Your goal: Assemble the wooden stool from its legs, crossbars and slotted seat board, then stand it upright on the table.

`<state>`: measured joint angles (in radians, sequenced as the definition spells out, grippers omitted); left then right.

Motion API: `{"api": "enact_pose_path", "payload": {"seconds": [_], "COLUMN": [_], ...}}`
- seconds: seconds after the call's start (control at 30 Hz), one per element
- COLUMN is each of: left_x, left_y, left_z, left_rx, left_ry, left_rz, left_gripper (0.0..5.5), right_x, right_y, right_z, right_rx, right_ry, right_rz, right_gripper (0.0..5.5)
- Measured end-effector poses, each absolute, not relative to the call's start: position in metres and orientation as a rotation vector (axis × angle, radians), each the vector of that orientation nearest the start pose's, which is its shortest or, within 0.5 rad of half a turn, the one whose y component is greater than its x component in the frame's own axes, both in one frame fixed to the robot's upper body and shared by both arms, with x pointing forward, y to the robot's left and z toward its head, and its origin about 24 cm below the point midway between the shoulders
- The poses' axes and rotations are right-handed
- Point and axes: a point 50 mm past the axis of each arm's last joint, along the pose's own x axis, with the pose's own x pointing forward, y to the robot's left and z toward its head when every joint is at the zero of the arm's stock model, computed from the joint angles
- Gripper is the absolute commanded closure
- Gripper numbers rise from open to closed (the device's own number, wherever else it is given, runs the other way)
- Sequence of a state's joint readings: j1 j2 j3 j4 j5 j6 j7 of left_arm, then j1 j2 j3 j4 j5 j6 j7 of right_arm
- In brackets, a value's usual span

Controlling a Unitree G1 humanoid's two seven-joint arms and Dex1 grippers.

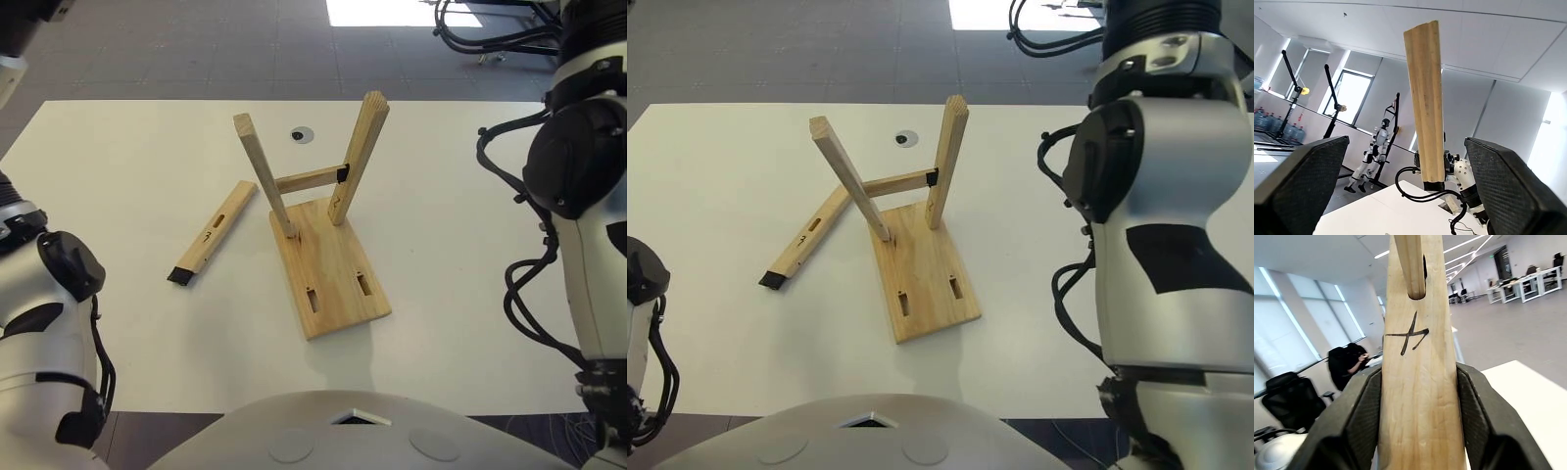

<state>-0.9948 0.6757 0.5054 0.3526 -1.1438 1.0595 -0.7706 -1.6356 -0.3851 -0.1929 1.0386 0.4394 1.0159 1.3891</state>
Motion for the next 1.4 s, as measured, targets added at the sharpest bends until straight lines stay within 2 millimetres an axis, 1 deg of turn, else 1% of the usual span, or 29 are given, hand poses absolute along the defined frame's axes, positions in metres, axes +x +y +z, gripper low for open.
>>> {"api": "enact_pose_path", "payload": {"seconds": [0.07,0.1,0.17,0.23,0.3,0.37,0.47,0.57,0.77,0.8,0.9,1.0,1.1,1.2,1.4], "left_x": [0.307,0.306,0.308,0.31,0.309,0.31,0.312,0.312,0.315,0.316,0.321,0.321,0.321,0.32,0.319], "left_y": [0.238,0.236,0.234,0.23,0.221,0.208,0.193,0.186,0.187,0.188,0.191,0.194,0.197,0.197,0.197], "left_z": [0.323,0.327,0.338,0.342,0.347,0.352,0.351,0.349,0.342,0.341,0.34,0.347,0.348,0.35,0.351], "left_rx": [-0.678,-0.686,-0.718,-0.76,-0.789,-0.807,-0.833,-0.839,-0.85,-0.855,-0.894,-0.899,-0.898,-0.902,-0.909], "left_ry": [-0.255,-0.26,-0.273,-0.275,-0.277,-0.276,-0.254,-0.245,-0.228,-0.225,-0.218,-0.234,-0.235,-0.232,-0.222], "left_rz": [-1.169,-1.189,-1.208,-1.224,-1.26,-1.288,-1.3,-1.309,-1.284,-1.281,-1.253,-1.247,-1.23,-1.22,-1.226], "left_gripper": [1.16,1.16,1.16,1.16,1.16,1.16,1.16,1.16,1.16,1.34,1.48,1.48,1.48,1.48,1.48], "right_x": [0.354,0.353,0.352,0.35,0.347,0.346,0.345,0.342,0.337,0.336,0.334,0.336,0.337,0.333,0.325], "right_y": [-0.097,-0.097,-0.095,-0.093,-0.088,-0.081,-0.072,-0.064,-0.055,-0.054,-0.046,-0.042,-0.041,-0.04,-0.043], "right_z": [0.347,0.344,0.33,0.326,0.324,0.324,0.325,0.326,0.331,0.331,0.333,0.331,0.331,0.33,0.311], "right_rx": [0.484,0.486,0.515,0.509,0.499,0.509,0.532,0.545,0.571,0.569,0.562,0.569,0.561,0.528,0.518], "right_ry": [0.188,0.202,0.249,0.257,0.249,0.254,0.24,0.243,0.259,0.26,0.269,0.276,0.276,0.269,0.282], "right_rz": [1.622,1.626,1.647,1.655,1.669,1.668,1.66,1.668,1.66,1.658,1.65,1.64,1.632,1.643,1.658], "right_gripper": [3.46,3.46,3.46,3.46,3.46,3.46,3.46,3.46,3.46,3.46,3.46,3.46,3.46,3.46,3.46]}}
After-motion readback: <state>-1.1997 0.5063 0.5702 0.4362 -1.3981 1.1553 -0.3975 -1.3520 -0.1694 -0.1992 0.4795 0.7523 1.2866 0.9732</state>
